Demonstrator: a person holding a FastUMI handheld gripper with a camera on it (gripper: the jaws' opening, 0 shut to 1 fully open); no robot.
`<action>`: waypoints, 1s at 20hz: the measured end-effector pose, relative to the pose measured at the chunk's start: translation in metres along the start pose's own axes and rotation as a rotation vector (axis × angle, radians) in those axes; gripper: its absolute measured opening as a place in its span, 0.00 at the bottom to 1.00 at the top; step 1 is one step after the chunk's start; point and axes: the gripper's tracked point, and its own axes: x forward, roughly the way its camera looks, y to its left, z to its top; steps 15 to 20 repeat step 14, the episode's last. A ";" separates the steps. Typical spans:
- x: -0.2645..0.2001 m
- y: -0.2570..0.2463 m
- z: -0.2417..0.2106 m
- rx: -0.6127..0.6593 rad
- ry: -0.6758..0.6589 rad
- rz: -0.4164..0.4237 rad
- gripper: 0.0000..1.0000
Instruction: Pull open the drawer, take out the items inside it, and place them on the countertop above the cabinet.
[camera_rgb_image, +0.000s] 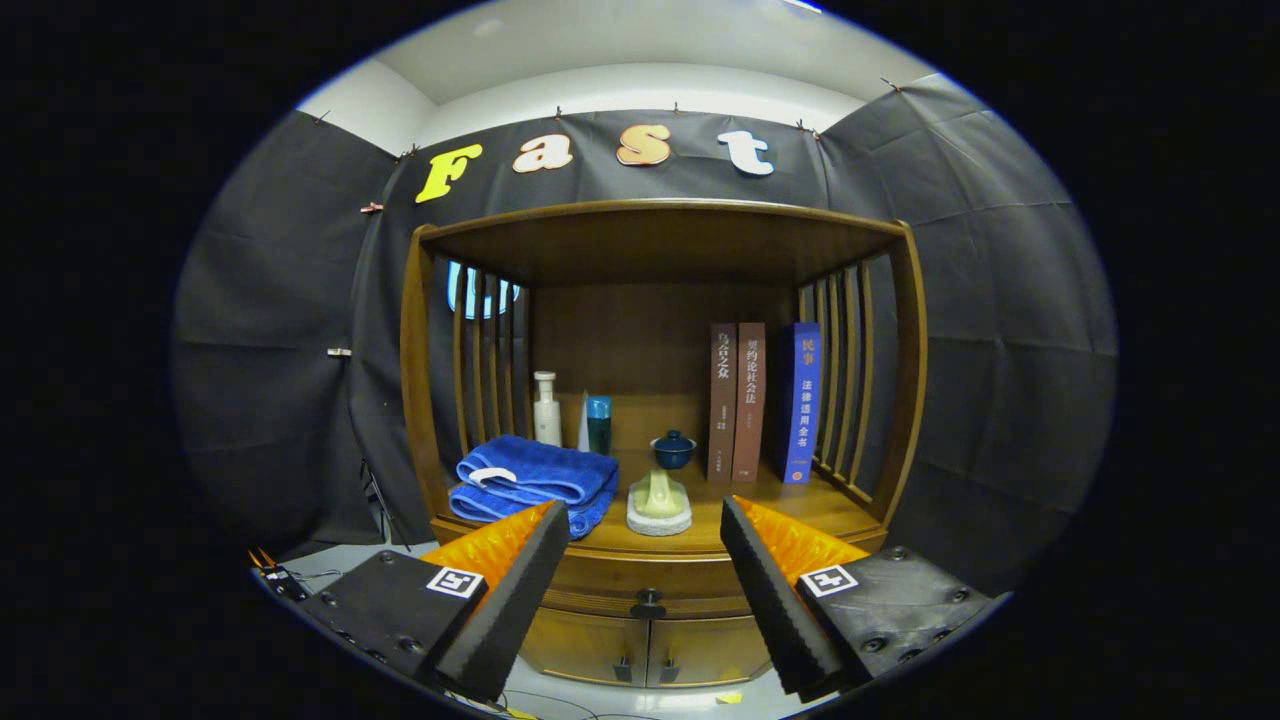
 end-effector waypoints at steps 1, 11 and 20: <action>-0.003 -0.005 0.007 0.001 -0.002 -0.007 0.99; -0.036 -0.033 0.037 0.026 -0.020 0.024 0.99; -0.044 -0.042 0.039 0.026 -0.017 0.021 0.99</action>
